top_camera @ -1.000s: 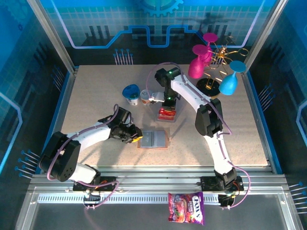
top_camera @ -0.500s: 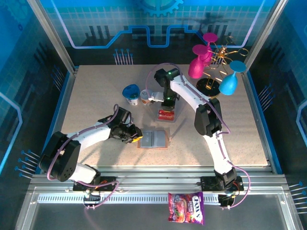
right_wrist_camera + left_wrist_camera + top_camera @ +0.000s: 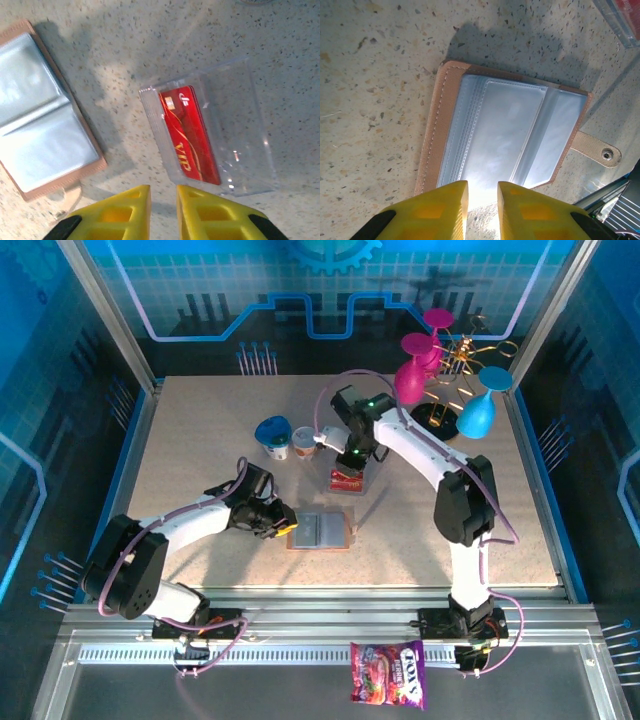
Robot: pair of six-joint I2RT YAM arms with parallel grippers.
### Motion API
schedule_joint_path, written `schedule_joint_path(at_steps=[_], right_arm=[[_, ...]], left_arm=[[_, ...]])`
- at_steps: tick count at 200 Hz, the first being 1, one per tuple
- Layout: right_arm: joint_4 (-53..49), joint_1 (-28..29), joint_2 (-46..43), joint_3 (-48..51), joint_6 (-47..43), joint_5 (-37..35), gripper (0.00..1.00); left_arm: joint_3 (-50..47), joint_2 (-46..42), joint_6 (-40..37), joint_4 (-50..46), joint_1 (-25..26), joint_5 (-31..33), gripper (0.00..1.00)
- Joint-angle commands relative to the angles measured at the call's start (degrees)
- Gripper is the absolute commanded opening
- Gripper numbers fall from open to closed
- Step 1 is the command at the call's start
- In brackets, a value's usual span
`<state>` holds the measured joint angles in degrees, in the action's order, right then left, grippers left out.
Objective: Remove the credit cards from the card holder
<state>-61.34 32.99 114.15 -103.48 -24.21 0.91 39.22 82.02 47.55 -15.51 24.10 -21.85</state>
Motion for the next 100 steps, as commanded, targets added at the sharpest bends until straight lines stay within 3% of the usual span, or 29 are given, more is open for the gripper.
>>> schedule_joint_path(at_steps=[1,58,100], right_arm=[[6.4,2.0,-4.7,4.6,9.9,2.3,0.21],[14.6,5.6,-11.4,14.6,29.6,3.8,0.19],[26.7,7.6,-16.6,24.8,43.7,7.9,0.13]], left_arm=[[-0.9,0.3,-1.4,0.8,-0.6,0.4,0.22],[-1.0,1.0,-1.8,1.0,-0.6,0.3,0.21],[-0.9,1.6,-1.8,1.5,-0.6,0.2,0.21]])
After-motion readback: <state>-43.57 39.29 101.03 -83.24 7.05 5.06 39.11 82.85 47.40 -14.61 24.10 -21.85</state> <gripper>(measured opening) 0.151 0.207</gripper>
